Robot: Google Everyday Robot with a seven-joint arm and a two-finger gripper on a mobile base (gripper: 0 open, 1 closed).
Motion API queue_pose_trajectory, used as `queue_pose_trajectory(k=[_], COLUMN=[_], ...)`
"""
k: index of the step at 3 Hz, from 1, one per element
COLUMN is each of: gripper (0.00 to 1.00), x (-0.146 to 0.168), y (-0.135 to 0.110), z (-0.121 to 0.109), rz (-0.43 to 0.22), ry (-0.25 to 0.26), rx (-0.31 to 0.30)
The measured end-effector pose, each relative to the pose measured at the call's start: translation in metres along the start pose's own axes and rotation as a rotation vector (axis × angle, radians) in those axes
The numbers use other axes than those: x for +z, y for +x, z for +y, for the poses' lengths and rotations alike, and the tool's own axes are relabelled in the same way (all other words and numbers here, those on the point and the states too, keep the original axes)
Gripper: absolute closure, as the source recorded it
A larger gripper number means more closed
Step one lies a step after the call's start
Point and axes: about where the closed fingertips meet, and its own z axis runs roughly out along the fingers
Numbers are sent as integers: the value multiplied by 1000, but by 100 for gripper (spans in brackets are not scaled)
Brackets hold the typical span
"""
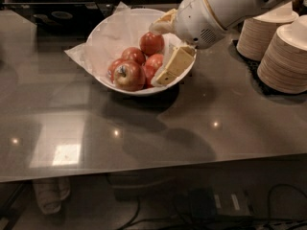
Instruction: Pick apple from white bowl
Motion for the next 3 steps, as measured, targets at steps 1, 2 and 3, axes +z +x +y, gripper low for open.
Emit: queue_pose_trajectory(k=[1,2,3], gripper=[21,36,40], x=[12,24,34], y=[-3,-7,-5], z=[-2,-7,-12], rz=[-32,-62,-72], ry=[-29,-60,-83], rx=[9,10,21])
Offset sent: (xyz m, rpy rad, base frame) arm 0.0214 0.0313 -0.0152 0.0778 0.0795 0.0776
